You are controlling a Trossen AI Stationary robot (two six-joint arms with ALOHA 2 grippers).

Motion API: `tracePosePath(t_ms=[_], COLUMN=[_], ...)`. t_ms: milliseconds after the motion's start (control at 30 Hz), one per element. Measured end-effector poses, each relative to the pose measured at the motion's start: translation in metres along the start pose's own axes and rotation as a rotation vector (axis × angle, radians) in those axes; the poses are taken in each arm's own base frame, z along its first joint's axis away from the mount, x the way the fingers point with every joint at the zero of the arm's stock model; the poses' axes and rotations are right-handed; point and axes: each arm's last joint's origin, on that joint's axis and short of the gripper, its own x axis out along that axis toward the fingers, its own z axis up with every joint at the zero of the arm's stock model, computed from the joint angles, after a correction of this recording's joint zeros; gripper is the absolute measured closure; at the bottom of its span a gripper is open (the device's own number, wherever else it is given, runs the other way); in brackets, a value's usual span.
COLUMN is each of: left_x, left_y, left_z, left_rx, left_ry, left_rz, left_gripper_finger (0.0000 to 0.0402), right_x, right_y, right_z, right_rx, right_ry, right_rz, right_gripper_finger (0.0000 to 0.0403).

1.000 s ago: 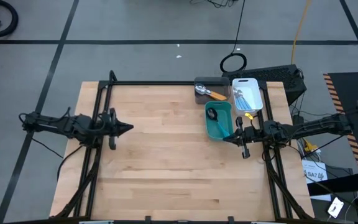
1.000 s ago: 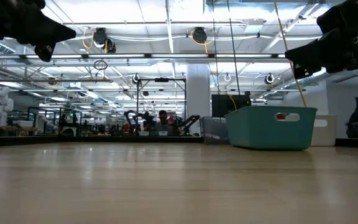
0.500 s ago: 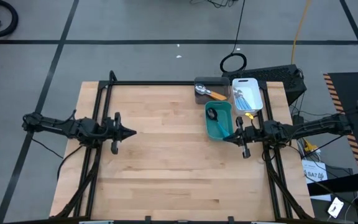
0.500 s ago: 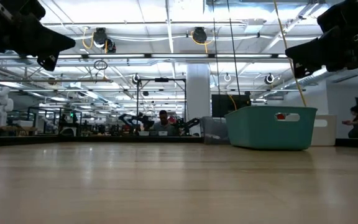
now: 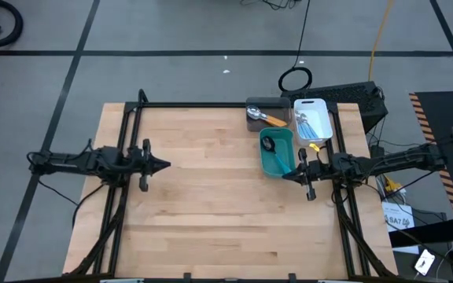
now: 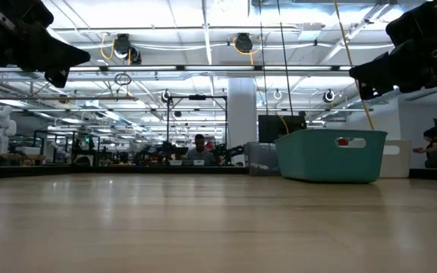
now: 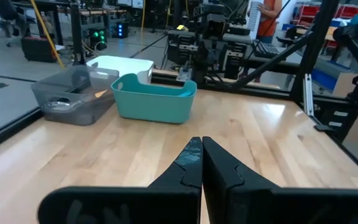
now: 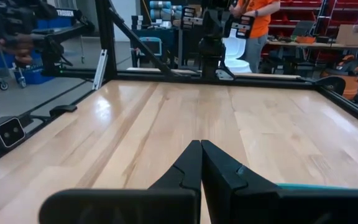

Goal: Sort silverware by color (type)
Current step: Return to Home Position

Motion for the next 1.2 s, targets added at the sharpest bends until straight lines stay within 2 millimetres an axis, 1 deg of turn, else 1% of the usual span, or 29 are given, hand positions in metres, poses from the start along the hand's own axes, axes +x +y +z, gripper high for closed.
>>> tracePosePath(t_ms=[233, 333, 400, 600, 633, 733, 1000, 1200], left_x=[-0.011, -0.011, -0.009, 0.002, 0.003, 0.003, 0.003, 0.003], left_y=[0.005, 0.006, 0.006, 0.009, 0.009, 0.009, 0.010, 0.010], left_z=[0.000, -0.001, -0.005, -0.027, -0.028, -0.028, -0.028, -0.028], left_rx=[0.000, 0.006, -0.001, -0.041, -0.040, -0.013, -0.013, -0.037], left_ry=[-0.040, -0.035, -0.048, -0.088, -0.101, -0.101, -0.100, -0.098], left_rz=[0.003, -0.005, -0.027, -0.060, -0.061, -0.054, -0.052, -0.054], left_gripper_finger=[0.0401, 0.0401, 0.0401, 0.0401, 0.0401, 0.0401, 0.0401, 0.0401], right_x=[0.000, 0.000, 0.000, 0.000, 0.000, 0.000, -0.003, -0.009], right_y=[0.000, 0.000, 0.000, 0.000, 0.000, 0.000, 0.000, 0.000], right_z=[-0.001, -0.001, -0.001, -0.001, -0.001, -0.001, 0.001, 0.003], right_rx=[0.000, 0.000, 0.002, 0.019, 0.019, 0.019, 0.018, -0.009], right_ry=[0.011, 0.010, 0.011, 0.010, 0.010, 0.012, -0.007, -0.027], right_rz=[0.000, 0.000, 0.000, -0.001, -0.001, -0.002, -0.002, 0.000], right_gripper_finger=[0.0403, 0.0403, 0.0403, 0.0403, 0.0403, 0.0403, 0.0403, 0.0403])
